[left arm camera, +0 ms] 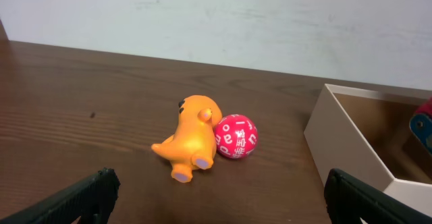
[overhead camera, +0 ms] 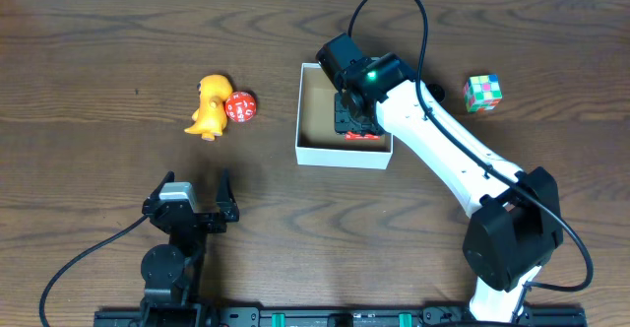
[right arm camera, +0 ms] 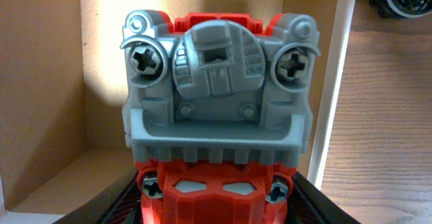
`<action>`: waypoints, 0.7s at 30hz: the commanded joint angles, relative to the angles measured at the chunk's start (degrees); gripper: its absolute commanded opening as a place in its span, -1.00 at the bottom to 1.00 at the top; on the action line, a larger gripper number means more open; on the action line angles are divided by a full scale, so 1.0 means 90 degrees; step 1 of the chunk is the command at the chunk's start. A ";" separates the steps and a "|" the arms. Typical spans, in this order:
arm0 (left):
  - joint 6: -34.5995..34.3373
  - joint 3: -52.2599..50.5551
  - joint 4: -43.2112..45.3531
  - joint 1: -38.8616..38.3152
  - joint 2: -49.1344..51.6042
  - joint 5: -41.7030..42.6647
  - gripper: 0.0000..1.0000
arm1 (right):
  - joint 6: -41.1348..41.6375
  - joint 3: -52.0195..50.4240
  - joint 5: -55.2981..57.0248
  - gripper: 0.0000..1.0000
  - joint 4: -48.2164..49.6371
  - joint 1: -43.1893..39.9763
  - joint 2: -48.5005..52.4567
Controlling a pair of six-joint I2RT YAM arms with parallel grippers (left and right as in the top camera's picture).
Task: Pack container
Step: 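Lower the red toy robot into the box and open the right gripper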
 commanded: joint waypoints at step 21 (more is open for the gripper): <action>-0.0007 -0.0114 -0.0240 0.0034 0.0002 -0.0056 0.96 | 0.0287 -0.0656 0.0180 -0.45 0.0274 -0.0121 0.0066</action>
